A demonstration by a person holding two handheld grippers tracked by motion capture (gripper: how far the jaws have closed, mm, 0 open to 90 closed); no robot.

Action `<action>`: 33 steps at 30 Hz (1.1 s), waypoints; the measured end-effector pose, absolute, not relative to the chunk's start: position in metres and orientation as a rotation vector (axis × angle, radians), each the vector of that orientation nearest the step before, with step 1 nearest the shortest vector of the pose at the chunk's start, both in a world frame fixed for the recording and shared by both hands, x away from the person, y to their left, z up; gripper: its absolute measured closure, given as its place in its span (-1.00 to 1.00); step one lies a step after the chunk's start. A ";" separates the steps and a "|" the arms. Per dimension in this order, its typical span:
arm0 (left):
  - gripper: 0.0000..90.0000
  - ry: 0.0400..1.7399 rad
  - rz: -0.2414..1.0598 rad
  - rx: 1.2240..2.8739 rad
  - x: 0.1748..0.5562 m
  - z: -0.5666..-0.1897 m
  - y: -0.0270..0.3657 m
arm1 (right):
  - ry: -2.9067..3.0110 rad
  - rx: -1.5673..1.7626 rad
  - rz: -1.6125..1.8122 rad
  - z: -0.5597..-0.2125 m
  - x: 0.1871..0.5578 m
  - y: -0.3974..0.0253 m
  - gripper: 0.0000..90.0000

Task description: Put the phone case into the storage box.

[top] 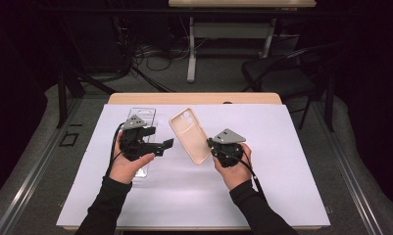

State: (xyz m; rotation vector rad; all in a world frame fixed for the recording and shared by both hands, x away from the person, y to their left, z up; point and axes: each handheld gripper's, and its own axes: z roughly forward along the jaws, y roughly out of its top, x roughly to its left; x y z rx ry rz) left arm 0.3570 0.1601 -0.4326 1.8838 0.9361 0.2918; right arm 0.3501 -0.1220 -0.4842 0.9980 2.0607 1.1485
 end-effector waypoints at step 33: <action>-0.05 0.977 -0.034 1.798 0.360 -0.448 0.149 | 2.038 0.973 1.210 -0.480 0.345 -0.111 0.97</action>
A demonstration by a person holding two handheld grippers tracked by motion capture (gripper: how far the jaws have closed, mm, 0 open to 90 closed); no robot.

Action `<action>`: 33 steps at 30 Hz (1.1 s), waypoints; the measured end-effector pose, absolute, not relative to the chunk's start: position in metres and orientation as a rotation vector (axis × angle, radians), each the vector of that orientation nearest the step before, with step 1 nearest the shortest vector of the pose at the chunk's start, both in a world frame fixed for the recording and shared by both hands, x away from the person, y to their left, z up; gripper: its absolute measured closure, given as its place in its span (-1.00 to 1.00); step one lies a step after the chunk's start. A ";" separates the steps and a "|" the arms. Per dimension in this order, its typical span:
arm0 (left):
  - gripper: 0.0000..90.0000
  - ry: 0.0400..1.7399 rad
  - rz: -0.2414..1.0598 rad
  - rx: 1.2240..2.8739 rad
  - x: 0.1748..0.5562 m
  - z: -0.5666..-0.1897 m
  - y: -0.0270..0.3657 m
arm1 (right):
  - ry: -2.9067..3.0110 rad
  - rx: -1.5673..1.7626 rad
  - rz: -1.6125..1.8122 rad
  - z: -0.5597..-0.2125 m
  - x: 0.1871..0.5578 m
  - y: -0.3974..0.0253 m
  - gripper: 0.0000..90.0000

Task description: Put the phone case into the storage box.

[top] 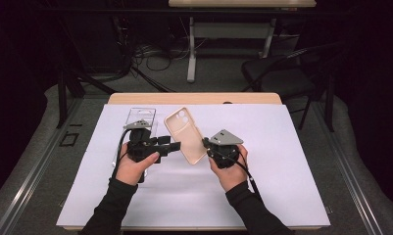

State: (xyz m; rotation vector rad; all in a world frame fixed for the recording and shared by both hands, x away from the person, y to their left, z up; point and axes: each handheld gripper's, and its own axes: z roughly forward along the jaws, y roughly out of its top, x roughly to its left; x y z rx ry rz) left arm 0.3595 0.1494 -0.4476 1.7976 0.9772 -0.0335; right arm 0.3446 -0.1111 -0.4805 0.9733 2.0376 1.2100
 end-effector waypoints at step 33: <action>0.55 1.067 -0.205 1.747 0.364 -0.461 0.149 | 2.069 0.949 1.233 -0.483 0.339 -0.099 0.96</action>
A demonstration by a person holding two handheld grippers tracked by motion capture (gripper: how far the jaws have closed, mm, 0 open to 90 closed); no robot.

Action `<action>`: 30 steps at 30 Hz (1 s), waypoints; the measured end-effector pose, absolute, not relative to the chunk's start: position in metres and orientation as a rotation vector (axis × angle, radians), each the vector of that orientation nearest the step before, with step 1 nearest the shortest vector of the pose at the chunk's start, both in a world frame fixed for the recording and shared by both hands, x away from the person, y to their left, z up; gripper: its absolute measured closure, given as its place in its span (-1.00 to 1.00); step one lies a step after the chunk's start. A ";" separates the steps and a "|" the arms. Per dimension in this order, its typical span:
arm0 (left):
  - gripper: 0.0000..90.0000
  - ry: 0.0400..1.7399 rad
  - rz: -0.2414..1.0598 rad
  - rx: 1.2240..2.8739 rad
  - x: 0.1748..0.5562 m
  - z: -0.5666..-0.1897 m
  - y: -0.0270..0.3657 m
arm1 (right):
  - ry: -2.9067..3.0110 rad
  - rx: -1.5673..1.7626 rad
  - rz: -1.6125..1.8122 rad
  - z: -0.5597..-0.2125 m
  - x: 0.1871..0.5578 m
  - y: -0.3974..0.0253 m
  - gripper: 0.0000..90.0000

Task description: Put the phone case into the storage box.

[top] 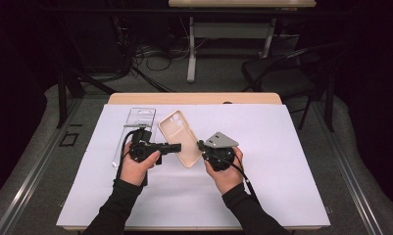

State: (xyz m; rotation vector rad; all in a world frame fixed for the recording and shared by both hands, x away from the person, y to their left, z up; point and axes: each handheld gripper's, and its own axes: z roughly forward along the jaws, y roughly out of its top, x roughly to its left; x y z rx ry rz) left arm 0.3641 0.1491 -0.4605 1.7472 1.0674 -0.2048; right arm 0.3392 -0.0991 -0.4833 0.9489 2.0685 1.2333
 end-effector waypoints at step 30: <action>0.77 1.159 -0.316 1.681 0.363 -0.463 0.149 | 2.080 0.941 1.253 -0.485 0.338 -0.095 0.96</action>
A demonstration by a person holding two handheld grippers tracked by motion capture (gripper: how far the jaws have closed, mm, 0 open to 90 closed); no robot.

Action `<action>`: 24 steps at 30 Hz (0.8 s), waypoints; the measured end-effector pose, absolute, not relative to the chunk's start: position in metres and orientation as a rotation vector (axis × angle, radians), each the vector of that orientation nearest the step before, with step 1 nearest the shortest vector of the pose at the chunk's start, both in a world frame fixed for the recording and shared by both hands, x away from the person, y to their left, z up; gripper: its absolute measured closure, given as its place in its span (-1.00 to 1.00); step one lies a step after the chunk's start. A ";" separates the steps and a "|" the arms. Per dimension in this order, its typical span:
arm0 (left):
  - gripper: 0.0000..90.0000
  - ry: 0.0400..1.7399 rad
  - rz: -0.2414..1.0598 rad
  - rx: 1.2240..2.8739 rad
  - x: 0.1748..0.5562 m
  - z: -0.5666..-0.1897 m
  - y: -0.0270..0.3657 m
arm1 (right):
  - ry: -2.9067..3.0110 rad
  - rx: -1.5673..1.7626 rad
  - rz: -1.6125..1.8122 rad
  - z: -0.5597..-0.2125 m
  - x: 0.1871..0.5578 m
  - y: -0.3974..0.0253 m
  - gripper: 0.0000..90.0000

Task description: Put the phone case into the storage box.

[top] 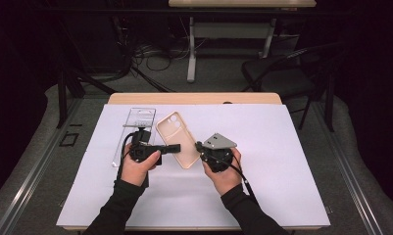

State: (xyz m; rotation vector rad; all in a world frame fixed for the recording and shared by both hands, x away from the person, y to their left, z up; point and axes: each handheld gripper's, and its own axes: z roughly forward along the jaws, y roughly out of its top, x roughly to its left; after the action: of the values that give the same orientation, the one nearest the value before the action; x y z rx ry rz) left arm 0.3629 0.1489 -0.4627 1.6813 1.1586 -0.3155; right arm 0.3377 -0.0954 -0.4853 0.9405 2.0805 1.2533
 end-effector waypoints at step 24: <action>0.79 1.179 -0.341 1.671 0.363 -0.464 0.150 | 2.090 0.936 1.254 -0.486 0.337 -0.095 0.95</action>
State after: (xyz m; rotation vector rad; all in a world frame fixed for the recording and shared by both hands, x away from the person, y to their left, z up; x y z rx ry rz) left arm 0.3632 0.1499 -0.4635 1.6715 1.1787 -0.3407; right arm 0.3370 -0.0952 -0.4857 0.9362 2.0900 1.2536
